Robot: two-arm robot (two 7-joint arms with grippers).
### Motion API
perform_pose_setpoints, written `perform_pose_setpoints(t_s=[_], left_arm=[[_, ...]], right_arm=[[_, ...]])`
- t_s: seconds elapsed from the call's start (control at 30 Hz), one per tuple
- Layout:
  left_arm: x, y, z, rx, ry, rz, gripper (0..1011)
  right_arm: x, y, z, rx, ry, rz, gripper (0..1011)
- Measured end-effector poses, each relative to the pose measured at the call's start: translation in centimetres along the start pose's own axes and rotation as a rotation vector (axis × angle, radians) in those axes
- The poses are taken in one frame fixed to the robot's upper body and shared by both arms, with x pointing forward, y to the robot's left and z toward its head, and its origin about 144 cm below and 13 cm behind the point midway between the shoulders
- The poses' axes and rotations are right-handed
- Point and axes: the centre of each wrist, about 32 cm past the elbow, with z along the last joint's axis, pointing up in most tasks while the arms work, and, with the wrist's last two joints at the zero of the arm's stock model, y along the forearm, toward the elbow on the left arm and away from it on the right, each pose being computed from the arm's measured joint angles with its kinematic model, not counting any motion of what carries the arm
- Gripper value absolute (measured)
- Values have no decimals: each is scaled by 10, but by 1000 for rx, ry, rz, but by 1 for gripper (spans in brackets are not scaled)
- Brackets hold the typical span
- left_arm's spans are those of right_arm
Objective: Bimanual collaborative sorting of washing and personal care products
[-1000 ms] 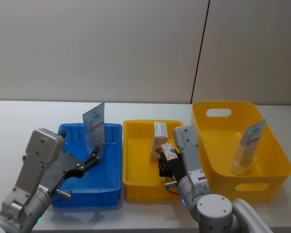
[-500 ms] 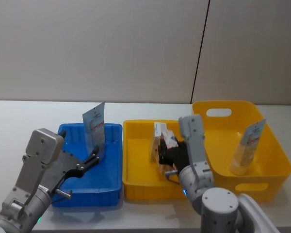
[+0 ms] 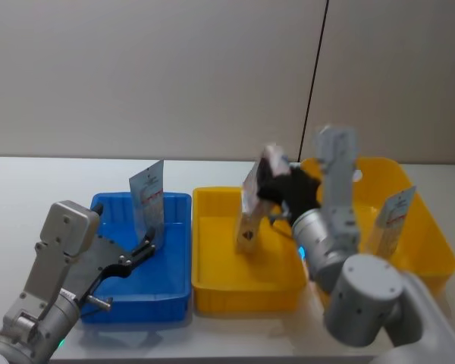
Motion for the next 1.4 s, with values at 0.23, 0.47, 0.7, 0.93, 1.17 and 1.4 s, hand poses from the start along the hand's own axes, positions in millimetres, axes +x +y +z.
perform_pose_setpoints(t_s=[0.23, 0.47, 0.7, 0.93, 1.17, 1.4], left_arm=[[0, 0, 0, 0, 0, 0, 1001], [0, 0, 0, 0, 0, 0, 1001], [0, 0, 0, 0, 0, 0, 1001], [0, 0, 0, 0, 0, 0, 1001], [0, 0, 0, 0, 0, 0, 1001], [0, 0, 0, 0, 0, 0, 1001]], right_arm=[[16, -5, 29, 64, 42, -35, 319], [38, -17, 42, 72, 23, -79, 319], [58, -31, 45, 41, -31, -102, 318], [73, -44, 44, -1, -88, -101, 318], [82, -51, 42, -29, -131, -111, 319], [89, -56, 39, -43, -163, -143, 318]])
